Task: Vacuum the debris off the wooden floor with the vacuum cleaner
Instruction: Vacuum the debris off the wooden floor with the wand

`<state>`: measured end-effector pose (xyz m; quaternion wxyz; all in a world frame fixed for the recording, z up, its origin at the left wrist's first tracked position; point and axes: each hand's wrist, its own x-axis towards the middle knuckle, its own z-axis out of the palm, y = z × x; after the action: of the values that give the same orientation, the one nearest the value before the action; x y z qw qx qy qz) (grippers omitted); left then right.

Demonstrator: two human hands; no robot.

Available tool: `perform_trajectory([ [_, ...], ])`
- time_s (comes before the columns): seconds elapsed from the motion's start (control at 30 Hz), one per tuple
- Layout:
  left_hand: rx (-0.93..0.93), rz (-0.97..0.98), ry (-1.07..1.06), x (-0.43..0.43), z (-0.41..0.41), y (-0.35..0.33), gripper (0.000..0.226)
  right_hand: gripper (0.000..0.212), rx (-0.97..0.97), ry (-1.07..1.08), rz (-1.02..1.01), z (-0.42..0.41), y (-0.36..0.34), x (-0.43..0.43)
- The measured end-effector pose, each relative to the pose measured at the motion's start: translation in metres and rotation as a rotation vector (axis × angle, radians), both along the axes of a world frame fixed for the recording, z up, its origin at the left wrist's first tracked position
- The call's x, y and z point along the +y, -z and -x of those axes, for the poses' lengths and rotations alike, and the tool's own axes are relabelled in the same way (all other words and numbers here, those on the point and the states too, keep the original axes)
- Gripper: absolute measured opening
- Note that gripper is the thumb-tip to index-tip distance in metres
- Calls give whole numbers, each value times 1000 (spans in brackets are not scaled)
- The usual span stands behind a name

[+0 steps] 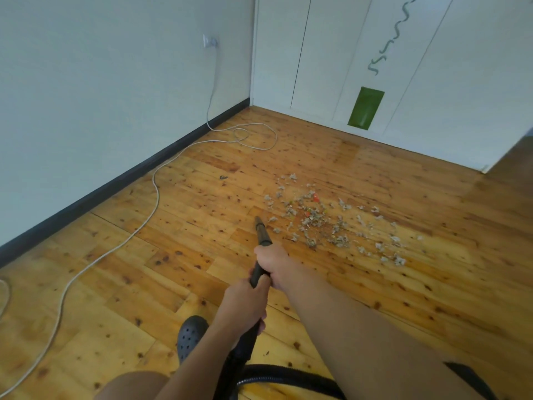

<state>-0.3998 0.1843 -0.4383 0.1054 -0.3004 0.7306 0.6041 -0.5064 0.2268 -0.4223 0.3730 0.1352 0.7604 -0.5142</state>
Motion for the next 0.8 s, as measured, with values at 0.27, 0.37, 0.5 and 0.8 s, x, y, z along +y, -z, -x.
perform_trajectory([
  [0.27, 17, -32, 49, 1, -25, -1, 38, 36, -6, 37, -5, -26, -1, 7],
  [0.37, 8, -38, 65, 1, -34, -2, 39, 34, 2, 43, -12, -35, -3, 8],
  [0.5, 19, -66, 89, 1, -44, -5, 37, 31, 2, 47, -31, -46, -6, 11],
  [0.8, 10, -71, 99, 6, -61, -14, 36, 35, -2, 87, -14, -63, -8, 18],
])
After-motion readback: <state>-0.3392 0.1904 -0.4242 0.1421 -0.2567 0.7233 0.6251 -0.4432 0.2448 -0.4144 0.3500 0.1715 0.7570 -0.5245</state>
